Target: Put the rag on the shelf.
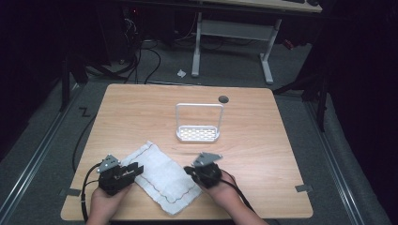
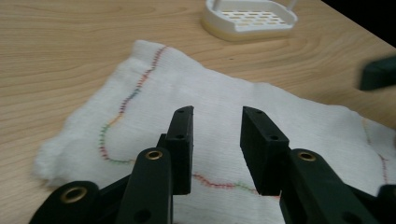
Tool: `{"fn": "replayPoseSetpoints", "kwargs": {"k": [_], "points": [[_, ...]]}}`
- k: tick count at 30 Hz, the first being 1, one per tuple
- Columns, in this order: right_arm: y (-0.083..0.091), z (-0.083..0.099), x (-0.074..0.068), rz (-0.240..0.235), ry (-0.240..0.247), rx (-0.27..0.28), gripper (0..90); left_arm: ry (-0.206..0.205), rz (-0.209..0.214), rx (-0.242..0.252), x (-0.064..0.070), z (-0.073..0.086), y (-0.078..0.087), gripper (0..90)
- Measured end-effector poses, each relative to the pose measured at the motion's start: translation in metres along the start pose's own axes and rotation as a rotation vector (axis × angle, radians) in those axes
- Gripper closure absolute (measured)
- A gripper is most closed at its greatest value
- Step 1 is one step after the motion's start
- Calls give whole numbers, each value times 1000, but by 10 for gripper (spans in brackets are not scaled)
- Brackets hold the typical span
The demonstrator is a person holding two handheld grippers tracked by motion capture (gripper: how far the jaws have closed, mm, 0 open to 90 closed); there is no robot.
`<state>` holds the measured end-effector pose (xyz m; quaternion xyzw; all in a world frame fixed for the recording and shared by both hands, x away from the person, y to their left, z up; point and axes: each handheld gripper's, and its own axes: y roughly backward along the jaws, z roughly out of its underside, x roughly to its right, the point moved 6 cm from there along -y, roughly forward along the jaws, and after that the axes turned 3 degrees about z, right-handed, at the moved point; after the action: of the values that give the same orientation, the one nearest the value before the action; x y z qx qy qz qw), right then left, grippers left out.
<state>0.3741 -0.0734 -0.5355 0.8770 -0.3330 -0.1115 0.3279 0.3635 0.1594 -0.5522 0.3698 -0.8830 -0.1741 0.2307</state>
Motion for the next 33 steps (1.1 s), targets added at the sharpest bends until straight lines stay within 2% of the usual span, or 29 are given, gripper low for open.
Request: {"fn": "replayPoseSetpoints", "kwargs": {"k": [3,4,7,8,9,10,13,14,15,17,19,20,21,22,23,26,27,30,33], "points": [[-44,-19,-1,-19,12,-39,900,-37,-2,-24,8,3,-3,644],[-65,-21,-4,-39,18,-75,900,-44,-2,-28,9,3,-3,642],[-72,-14,-6,-34,47,-93,900,-48,4,-38,11,6,-4,641],[-63,-5,-5,-36,18,-80,900,-46,15,-41,12,6,-5,642],[-63,-5,-5,-36,18,-80,900,-46,15,-41,12,6,-5,642],[-48,8,-4,-36,-1,-71,900,-50,21,-42,12,6,-6,641],[-33,22,-3,-27,-4,-61,900,-60,36,-50,16,6,-9,640],[-11,41,-3,-23,-45,-56,900,-68,37,-55,18,6,-10,641],[-11,41,-3,-23,-45,-56,900,-75,41,-62,21,6,-12,641],[4,54,-5,-18,-62,-50,899,-83,61,-69,29,5,-16,641],[13,54,-1,3,-80,-24,891,-100,92,-86,41,5,-23,640],[13,50,4,6,-97,-8,887,-115,122,-94,47,5,-28,628],[6,39,13,22,-94,-1,880,-127,135,-109,53,6,-32,613],[-1,35,17,23,-92,-6,879,-140,134,-123,58,7,-35,614],[-1,35,17,23,-92,-6,879,-143,131,-130,60,7,-38,614],[-18,25,25,27,-98,-20,882,-144,80,-177,58,11,-47,656],[-26,28,25,19,-93,-45,886,-135,71,-192,56,12,-50,677],[-23,32,25,18,-87,-32,887,-151,72,-199,56,11,-58,683],[-7,45,28,31,-80,-46,886,-162,97,-201,68,7,-73,688]]}}
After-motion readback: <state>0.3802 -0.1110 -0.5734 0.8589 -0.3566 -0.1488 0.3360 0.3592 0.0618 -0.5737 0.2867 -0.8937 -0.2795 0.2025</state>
